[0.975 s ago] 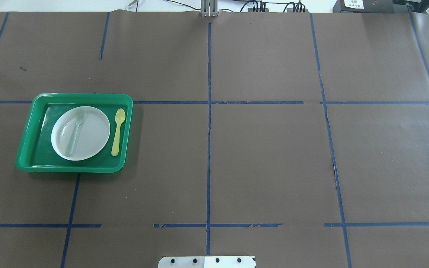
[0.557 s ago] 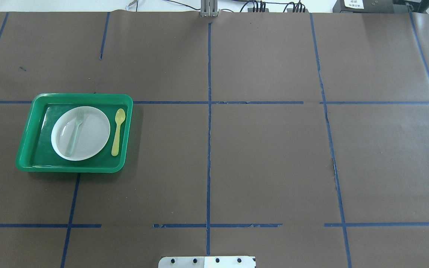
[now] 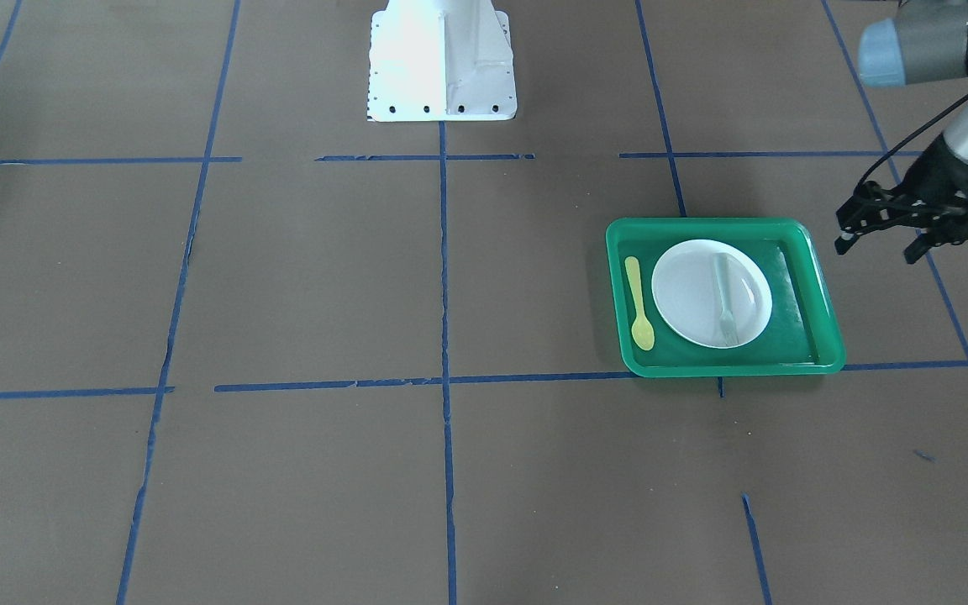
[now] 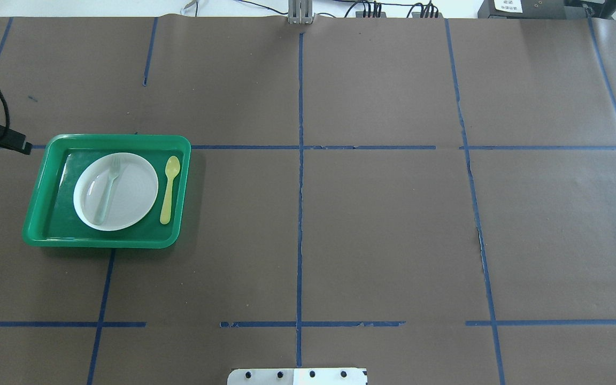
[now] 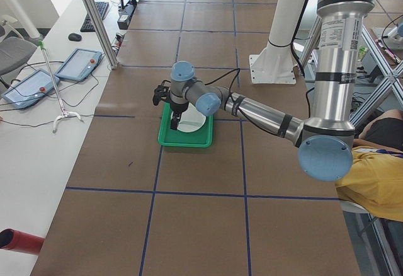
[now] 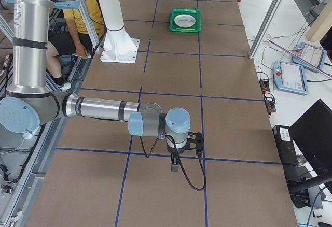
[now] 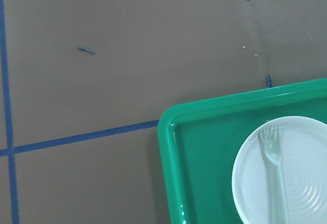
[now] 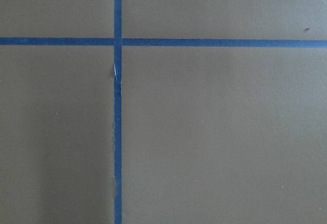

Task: Place fork
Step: 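Move the left gripper over the white fork lying on the plate, then lower the left gripper and close it on the white fork's handle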

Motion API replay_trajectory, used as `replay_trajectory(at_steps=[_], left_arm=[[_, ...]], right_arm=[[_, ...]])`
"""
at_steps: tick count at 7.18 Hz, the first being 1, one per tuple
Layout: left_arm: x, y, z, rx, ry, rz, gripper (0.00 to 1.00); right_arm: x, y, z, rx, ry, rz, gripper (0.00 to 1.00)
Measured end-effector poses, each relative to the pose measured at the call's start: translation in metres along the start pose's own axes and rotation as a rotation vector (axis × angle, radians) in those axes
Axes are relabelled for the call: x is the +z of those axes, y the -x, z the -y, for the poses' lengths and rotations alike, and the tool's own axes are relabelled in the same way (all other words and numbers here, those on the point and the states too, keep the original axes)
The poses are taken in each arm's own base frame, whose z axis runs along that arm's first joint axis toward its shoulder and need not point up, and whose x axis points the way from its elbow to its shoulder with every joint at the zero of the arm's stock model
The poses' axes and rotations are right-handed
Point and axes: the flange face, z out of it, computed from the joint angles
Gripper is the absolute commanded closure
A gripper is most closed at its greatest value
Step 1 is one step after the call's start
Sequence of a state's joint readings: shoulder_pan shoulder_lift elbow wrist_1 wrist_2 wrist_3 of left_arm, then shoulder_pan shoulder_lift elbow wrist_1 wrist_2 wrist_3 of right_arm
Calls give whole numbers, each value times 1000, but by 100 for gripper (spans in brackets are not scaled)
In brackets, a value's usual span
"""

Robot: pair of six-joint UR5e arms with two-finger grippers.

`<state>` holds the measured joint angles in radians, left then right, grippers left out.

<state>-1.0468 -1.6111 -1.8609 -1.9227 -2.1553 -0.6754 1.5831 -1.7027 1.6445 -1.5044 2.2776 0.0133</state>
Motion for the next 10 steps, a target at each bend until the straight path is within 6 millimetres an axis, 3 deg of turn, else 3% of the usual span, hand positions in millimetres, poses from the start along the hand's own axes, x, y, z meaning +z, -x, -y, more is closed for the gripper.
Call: replay_trajectory(at_steps=[3,4,6,10], left_arm=[[74,-61,-3,-41,7,-25,25],[90,-69,-8,-38,19,-25,26],[111,-80,-21,-23,54,-22,26],[128,-85,-33,-7,87,-16,26]], right_arm=[[0,0,0,0,0,0,0],[0,0,0,0,0,0,0],[0,0,0,0,0,0,0],[0,0,0,0,0,0,0]])
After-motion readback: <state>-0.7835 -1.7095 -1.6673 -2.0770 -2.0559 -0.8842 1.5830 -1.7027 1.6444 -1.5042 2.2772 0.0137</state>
